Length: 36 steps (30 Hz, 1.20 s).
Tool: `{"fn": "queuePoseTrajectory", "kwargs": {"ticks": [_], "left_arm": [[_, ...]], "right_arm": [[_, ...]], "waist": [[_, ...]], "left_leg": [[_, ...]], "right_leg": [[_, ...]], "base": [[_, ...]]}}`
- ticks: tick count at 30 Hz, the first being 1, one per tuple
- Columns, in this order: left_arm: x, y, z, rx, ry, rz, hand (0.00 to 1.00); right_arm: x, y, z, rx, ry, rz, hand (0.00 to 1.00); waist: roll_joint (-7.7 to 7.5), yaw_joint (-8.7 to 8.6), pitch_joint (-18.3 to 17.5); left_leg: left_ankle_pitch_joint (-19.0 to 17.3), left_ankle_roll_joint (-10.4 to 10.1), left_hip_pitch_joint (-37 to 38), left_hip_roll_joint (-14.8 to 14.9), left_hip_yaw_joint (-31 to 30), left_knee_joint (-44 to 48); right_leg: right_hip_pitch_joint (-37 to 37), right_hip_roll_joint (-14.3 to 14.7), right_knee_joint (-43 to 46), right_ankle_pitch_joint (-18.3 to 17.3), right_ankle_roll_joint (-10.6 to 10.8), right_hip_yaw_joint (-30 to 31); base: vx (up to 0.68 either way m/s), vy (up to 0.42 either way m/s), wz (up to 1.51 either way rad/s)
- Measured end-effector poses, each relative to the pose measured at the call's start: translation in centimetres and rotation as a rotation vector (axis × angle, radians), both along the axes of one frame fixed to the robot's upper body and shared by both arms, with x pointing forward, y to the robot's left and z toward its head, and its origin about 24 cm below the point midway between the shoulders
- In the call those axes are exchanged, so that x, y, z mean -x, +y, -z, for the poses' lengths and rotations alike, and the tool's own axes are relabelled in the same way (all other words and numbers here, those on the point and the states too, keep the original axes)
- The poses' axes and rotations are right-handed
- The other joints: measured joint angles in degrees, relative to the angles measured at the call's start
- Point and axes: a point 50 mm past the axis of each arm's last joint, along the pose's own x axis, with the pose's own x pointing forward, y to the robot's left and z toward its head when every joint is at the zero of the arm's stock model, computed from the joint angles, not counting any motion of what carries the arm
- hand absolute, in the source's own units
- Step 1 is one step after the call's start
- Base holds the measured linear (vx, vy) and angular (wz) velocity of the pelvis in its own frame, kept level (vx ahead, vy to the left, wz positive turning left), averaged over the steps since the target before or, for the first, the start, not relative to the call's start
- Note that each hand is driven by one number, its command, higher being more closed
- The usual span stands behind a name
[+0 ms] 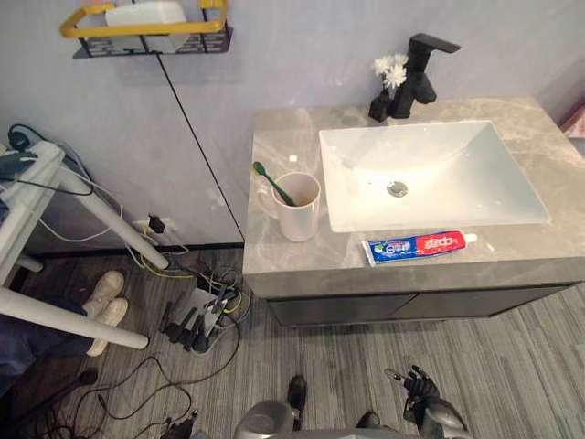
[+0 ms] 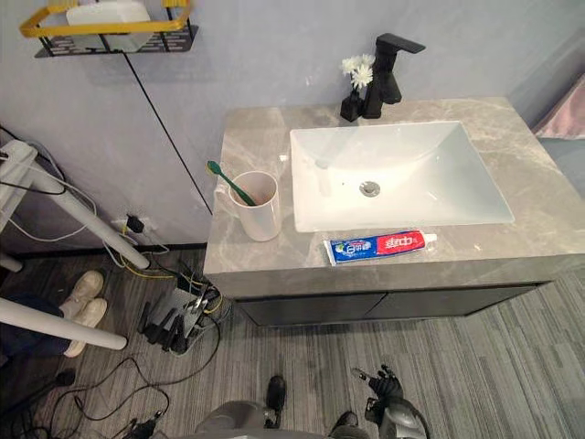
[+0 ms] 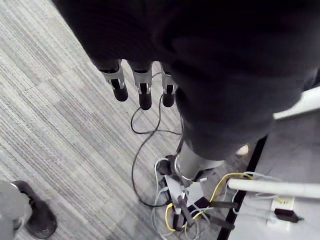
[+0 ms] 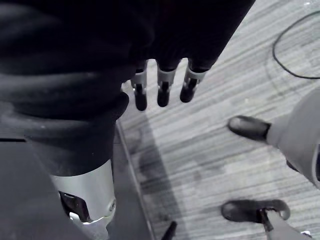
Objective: Organize washtable
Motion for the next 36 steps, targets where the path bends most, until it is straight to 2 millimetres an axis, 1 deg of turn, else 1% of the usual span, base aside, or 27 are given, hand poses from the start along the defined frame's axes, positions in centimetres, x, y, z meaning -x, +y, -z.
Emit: {"fn": "queuePoseTrajectory", "kwargs": {"ticks": [4,5,6,7,8,9,10,11,12,13,14,15,16,17,18,20,21,23,25,26,28,30,31,32,33,34,36], "left_arm": [[0.5,0.9,-0.3,-0.015,-0.018,-0.107,0.00],[0.3,1.5,-0.7,-0.036,-0.046,-0.147,0.00],[0.0,2.7,-1.5,-0.079,-0.098,-0.204,0.00],[0.0,4.4,-2.7,-0.152,-0.155,-0.276,0.00],[0.1,5.5,-3.6,-0.198,-0.187,-0.320,0.00],[0.2,7.7,-5.7,-0.314,-0.255,-0.404,0.00],[0.3,9.4,-7.8,-0.417,-0.318,-0.462,0.00],[0.2,11.6,-11.7,-0.588,-0.418,-0.521,0.00],[0.2,12.3,-13.3,-0.663,-0.449,-0.536,0.00],[0.4,13.2,-16.6,-0.810,-0.505,-0.556,0.00],[0.4,13.4,-18.1,-0.878,-0.529,-0.563,0.00],[0.5,13.6,-20.3,-0.982,-0.549,-0.566,0.00],[1.1,13.6,-23.2,-1.132,-0.554,-0.578,0.00],[1.3,13.5,-24.3,-1.192,-0.543,-0.580,0.00],[1.5,13.2,-26.3,-1.311,-0.517,-0.573,0.00],[0.6,12.5,-29.2,-1.451,-0.514,-0.527,0.00],[0.5,12.5,-29.4,-1.459,-0.516,-0.523,0.00],[-1.9,10.8,-34.0,-1.646,-0.611,-0.391,0.00],[-3.5,9.3,-36.0,-1.704,-0.731,-0.275,0.00],[-4.9,8.0,-37.2,-1.725,-0.835,-0.169,0.00],[-6.8,6.3,-38.5,-1.729,-0.976,-0.033,0.00],[-8.9,4.5,-39.8,-1.703,-1.140,0.083,0.00],[-9.5,4.1,-40.2,-1.693,-1.186,0.120,0.00],[-10.7,2.9,-41.0,-1.672,-1.283,0.209,0.00],[-12.5,1.4,-41.8,-1.631,-1.388,0.321,0.00],[-13.4,0.7,-42.1,-1.612,-1.429,0.378,0.00],[-16.3,-1.8,-42.8,-1.547,-1.525,0.598,0.00]], "right_arm": [[0.3,-0.4,0.0,0.005,0.004,0.028,0.00],[0.3,-0.5,0.0,0.006,0.003,0.030,0.00],[0.3,-0.5,0.0,0.003,0.002,0.042,0.00],[0.4,-0.7,0.0,0.003,0.000,0.058,0.00],[0.4,-0.8,0.0,0.005,-0.001,0.067,0.00],[0.5,-1.1,-0.1,0.009,-0.001,0.075,0.00],[0.9,-1.3,0.0,0.011,0.008,0.086,0.00],[1.4,-1.6,0.1,0.020,0.019,0.092,0.00],[1.5,-1.7,0.1,0.022,0.023,0.092,0.00],[1.9,-1.8,0.2,0.023,0.037,0.094,0.00],[2.1,-1.9,0.2,0.023,0.044,0.094,0.00],[2.3,-1.9,0.2,0.025,0.053,0.089,0.00],[2.3,-2.0,0.3,0.020,0.054,0.103,0.00],[2.2,-1.9,0.2,0.019,0.053,0.099,0.00],[2.2,-1.9,0.2,0.021,0.053,0.083,0.00],[1.8,-1.9,0.2,0.021,0.046,0.060,0.00],[1.7,-1.9,0.2,0.021,0.046,0.059,0.00],[1.2,-1.8,0.1,0.023,0.043,0.030,0.00],[0.9,-1.9,0.0,0.023,0.039,0.024,0.00],[0.7,-1.9,-0.1,0.021,0.035,0.008,0.00],[0.4,-1.8,-0.2,0.023,0.033,-0.018,0.00],[0.3,-1.8,-0.2,0.031,0.040,-0.051,0.00],[0.3,-1.8,-0.2,0.029,0.042,-0.056,0.00],[0.2,-1.7,-0.2,0.031,0.050,-0.086,0.00],[0.2,-1.9,-0.2,0.036,0.061,-0.119,0.00],[0.2,-2.0,-0.2,0.042,0.065,-0.135,0.00],[-0.5,-2.0,-0.4,0.050,0.057,-0.163,0.00]], "waist": [[0.26,-0.03,-1.37],[0.27,0.06,-1.45],[0.29,0.13,-1.46],[0.39,0.23,-1.52],[0.47,0.21,-1.57],[0.62,0.31,-1.61],[0.90,0.70,-1.89],[1.50,1.82,-2.27],[1.78,2.11,-2.34],[2.49,2.81,-2.72],[2.84,3.16,-2.95],[3.39,3.39,-3.11],[4.34,3.40,-3.56],[4.71,3.41,-3.71],[4.88,3.44,-3.80],[5.89,3.55,-4.23],[5.85,3.53,-4.17],[6.26,3.62,-4.30],[6.42,3.56,-4.35],[6.46,3.46,-4.37],[6.59,3.17,-4.45],[6.71,2.42,-4.46],[6.65,1.91,-4.42],[6.60,1.39,-4.41],[6.67,1.31,-4.45],[6.80,1.35,-4.47],[7.32,0.77,-4.35]], "left_leg": [[0.00,0.00,1.21,0.08,0.54,-0.90],[0.07,0.11,1.30,0.21,0.78,-0.98],[0.18,0.27,1.31,0.38,1.01,-0.97],[0.18,0.27,1.38,0.44,1.21,-0.94],[0.17,0.26,1.45,0.45,1.27,-0.95],[0.14,0.27,1.73,0.44,1.33,-0.98],[0.13,0.27,1.80,0.44,1.34,-0.97],[-0.26,0.36,1.81,0.42,1.38,-0.70],[-0.39,0.42,1.77,0.39,1.38,-0.45],[-0.55,0.49,1.75,0.35,1.37,-0.21],[-0.56,0.49,1.76,0.32,1.37,-0.14],[-0.63,0.57,1.82,0.24,1.22,0.10],[-0.90,0.97,1.85,0.21,0.96,0.61],[-0.98,1.07,1.98,0.21,0.88,0.72],[-1.04,1.10,2.20,0.18,0.56,0.77],[-1.22,0.85,1.97,0.10,-0.30,1.25],[-1.22,0.84,1.96,0.10,-0.38,1.29],[-1.23,0.82,1.62,0.05,-1.79,1.67],[-1.15,0.83,1.07,0.05,-2.22,1.84],[-1.10,0.82,1.05,0.05,-2.36,1.90],[-0.92,1.07,1.04,-0.03,-2.68,2.04],[-0.42,1.05,1.00,-0.21,-3.41,2.21],[-0.30,1.07,1.03,-0.28,-3.61,2.33],[-0.29,1.06,1.11,-0.45,-4.22,2.50],[-0.29,1.05,1.10,-0.50,-4.40,2.59],[-0.27,1.02,1.05,-0.56,-4.66,2.61],[-0.17,0.90,1.25,-0.66,-5.13,2.80]], "right_leg": [[0.96,0.40,-1.23,0.15,0.21,0.46],[0.98,0.55,-1.30,0.20,0.20,0.64],[0.95,0.69,-1.36,0.23,0.17,0.72],[1.08,0.80,-1.60,0.22,0.17,0.76],[1.28,0.85,-1.85,0.23,0.16,0.78],[1.96,0.94,-2.30,0.27,0.15,0.78],[1.83,0.95,-2.37,0.25,0.15,0.83],[1.90,0.96,-2.60,0.24,0.15,0.95],[2.03,0.95,-2.66,0.24,0.15,0.88],[2.23,0.91,-2.71,0.24,0.15,0.78],[2.47,0.89,-2.72,0.24,0.15,0.74],[2.97,0.81,-2.77,0.25,0.15,0.41],[3.36,0.79,-2.76,0.25,0.15,0.08],[3.60,0.80,-2.79,0.25,0.16,-0.01],[3.94,0.82,-2.88,0.24,0.15,-0.24],[4.57,0.86,-3.02,0.18,0.06,-1.37],[4.64,0.86,-3.03,0.17,0.06,-1.49],[4.81,1.04,-3.09,-0.25,-0.34,-2.79],[4.60,1.17,-3.10,-0.19,-0.40,-3.15],[4.76,1.19,-3.10,-0.13,-0.42,-3.22],[4.87,1.21,-3.04,-0.08,-0.36,-3.45],[5.49,1.20,-3.01,0.15,-0.03,-4.23],[5.79,1.18,-3.00,0.18,0.02,-4.68],[5.98,1.16,-3.01,0.16,0.02,-5.14],[6.08,1.19,-3.15,0.14,0.04,-5.36],[6.43,1.20,-3.15,0.14,0.04,-5.58],[6.99,1.19,-3.18,0.14,0.04,-6.14]], "base": [[0.05,-0.010,-0.07],[0.06,-0.025,-0.10],[0.07,-0.033,-0.09],[0.05,-0.027,-0.07],[0.06,-0.025,-0.05],[0.06,-0.020,-0.04],[0.06,-0.017,-0.06],[0.04,-0.006,-0.03],[0.03,0.003,-0.01],[0.00,0.000,0.00],[0.03,0.006,0.06],[0.01,0.005,0.11],[0.00,0.004,0.11],[-0.04,0.003,0.12],[-0.04,0.002,0.09],[-0.04,-0.002,0.20],[-0.06,-0.007,0.30],[-0.08,-0.004,0.31],[-0.04,0.004,0.16],[-0.02,0.010,0.06],[0.01,0.006,0.06],[0.03,-0.003,0.16],[0.02,-0.004,0.26],[0.01,0.008,0.22],[0.01,0.012,0.17],[0.02,0.014,0.16],[0.01,0.017,0.13]]}}
